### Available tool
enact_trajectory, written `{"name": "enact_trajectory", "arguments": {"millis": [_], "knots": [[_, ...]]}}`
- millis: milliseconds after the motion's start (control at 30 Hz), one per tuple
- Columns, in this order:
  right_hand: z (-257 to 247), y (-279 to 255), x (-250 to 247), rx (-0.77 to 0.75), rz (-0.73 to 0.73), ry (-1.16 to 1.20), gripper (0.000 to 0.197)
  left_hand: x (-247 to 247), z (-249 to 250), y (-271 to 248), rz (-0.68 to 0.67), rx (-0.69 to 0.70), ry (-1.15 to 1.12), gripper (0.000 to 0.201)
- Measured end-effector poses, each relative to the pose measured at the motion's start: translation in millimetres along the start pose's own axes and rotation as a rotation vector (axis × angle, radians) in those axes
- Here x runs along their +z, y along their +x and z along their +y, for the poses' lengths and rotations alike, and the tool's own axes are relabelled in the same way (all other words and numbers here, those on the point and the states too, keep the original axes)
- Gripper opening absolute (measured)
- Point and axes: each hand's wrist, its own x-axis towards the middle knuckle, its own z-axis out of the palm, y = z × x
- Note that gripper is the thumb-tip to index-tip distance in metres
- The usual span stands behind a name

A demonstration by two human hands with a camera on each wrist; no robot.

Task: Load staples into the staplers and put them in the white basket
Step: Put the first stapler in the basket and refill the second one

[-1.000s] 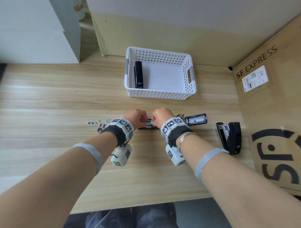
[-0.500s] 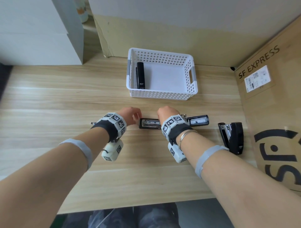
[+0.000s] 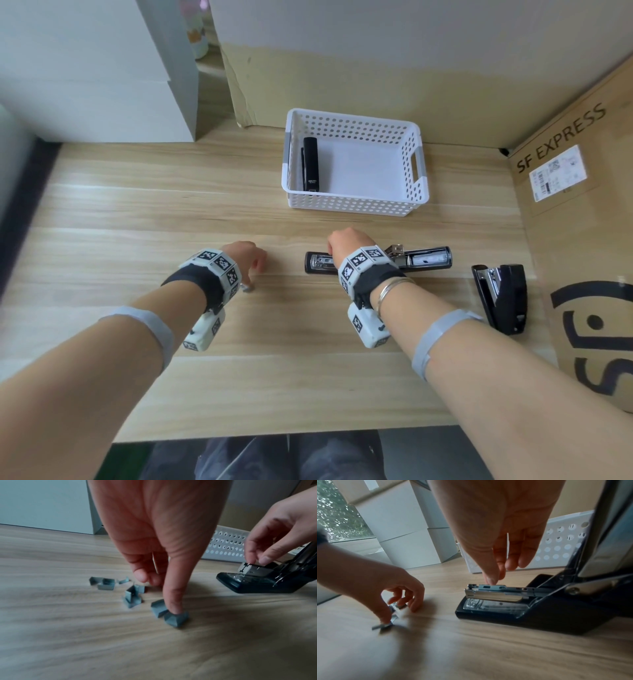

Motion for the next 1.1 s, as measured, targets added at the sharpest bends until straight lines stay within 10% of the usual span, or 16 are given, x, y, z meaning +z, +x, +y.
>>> {"name": "enact_trajectory", "arguments": {"millis": [1100], "knots": [[1.2, 2.3, -3.7, 0.0, 0.088, 0.404, 0.019, -24.1, 64.5, 30.2, 0.43, 0.151, -0.882, 0.024]]}}
